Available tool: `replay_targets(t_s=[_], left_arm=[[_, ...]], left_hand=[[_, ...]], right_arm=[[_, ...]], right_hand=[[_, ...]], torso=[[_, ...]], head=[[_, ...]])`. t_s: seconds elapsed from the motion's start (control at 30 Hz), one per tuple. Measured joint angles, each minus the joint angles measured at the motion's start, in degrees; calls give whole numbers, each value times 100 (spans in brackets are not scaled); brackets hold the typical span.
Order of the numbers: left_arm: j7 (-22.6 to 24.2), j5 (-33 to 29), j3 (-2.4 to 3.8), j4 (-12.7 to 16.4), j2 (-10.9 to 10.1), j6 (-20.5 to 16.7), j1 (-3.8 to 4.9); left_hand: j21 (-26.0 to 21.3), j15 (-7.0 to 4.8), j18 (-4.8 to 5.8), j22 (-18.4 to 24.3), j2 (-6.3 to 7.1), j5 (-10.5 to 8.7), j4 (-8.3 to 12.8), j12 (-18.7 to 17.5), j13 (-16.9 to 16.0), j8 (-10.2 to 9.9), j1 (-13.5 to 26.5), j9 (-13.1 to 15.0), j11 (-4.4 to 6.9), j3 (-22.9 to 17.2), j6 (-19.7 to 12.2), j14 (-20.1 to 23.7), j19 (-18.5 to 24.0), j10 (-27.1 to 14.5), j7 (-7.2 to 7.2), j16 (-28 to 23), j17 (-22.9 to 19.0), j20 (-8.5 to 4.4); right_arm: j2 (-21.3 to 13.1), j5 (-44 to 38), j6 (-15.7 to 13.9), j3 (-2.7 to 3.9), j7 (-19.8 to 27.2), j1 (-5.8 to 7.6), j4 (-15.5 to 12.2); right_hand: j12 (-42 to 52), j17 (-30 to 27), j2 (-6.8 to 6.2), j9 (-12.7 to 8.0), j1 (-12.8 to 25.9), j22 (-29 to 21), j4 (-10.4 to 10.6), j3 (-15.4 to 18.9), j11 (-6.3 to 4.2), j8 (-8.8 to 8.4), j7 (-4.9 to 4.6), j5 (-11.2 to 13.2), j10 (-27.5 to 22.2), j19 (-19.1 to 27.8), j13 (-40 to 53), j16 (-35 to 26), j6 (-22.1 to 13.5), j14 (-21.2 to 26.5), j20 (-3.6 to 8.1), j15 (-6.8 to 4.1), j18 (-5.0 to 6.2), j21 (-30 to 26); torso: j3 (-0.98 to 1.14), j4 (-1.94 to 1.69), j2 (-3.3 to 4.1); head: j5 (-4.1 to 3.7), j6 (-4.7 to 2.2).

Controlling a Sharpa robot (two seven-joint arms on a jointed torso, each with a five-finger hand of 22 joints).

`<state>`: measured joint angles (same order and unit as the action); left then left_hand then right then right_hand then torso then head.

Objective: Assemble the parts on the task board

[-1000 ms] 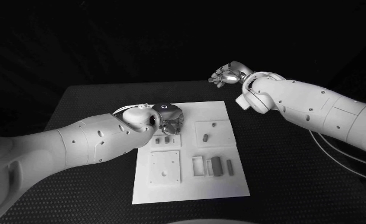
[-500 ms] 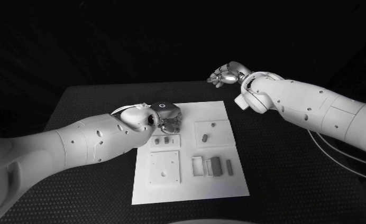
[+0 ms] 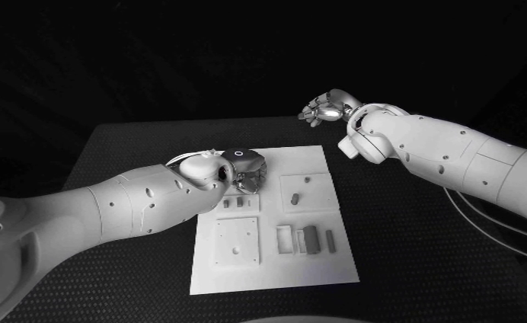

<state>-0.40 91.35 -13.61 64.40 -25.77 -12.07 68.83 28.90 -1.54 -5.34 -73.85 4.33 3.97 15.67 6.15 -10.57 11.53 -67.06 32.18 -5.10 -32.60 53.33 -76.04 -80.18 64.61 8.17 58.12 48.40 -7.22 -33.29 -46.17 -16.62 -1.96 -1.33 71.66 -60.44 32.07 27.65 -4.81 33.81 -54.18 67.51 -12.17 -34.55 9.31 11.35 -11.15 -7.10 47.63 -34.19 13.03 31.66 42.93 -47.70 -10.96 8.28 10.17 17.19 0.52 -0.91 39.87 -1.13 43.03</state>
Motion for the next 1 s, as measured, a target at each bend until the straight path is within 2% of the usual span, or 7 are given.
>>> replay_targets(t_s=[0.47,1.0], left_arm=[[-3,3,7,-24,25,151,-27],[-14,66,17,-129,63,132,-34]], left_hand=[[0,0,5,-37,0,0,35,1,-44,41,0,-14,27,-35,102,-1,-10,149,0,63,-37,11],[0,-1,3,-60,0,0,51,5,-53,73,0,-36,51,-18,103,-1,-10,175,0,67,-61,27]], right_arm=[[-6,0,31,0,-12,0,-1],[-16,0,52,0,-15,0,-6]], right_hand=[[0,8,14,-5,-14,7,0,0,20,0,0,0,20,0,-21,0,0,0,0,-1,1,0],[1,17,14,-11,-14,19,16,16,20,0,0,0,20,0,-35,-22,0,1,0,-1,1,-22]], torso=[[4,-4,1],[-1,-4,-1]], head=[[-12,24],[-20,41]])
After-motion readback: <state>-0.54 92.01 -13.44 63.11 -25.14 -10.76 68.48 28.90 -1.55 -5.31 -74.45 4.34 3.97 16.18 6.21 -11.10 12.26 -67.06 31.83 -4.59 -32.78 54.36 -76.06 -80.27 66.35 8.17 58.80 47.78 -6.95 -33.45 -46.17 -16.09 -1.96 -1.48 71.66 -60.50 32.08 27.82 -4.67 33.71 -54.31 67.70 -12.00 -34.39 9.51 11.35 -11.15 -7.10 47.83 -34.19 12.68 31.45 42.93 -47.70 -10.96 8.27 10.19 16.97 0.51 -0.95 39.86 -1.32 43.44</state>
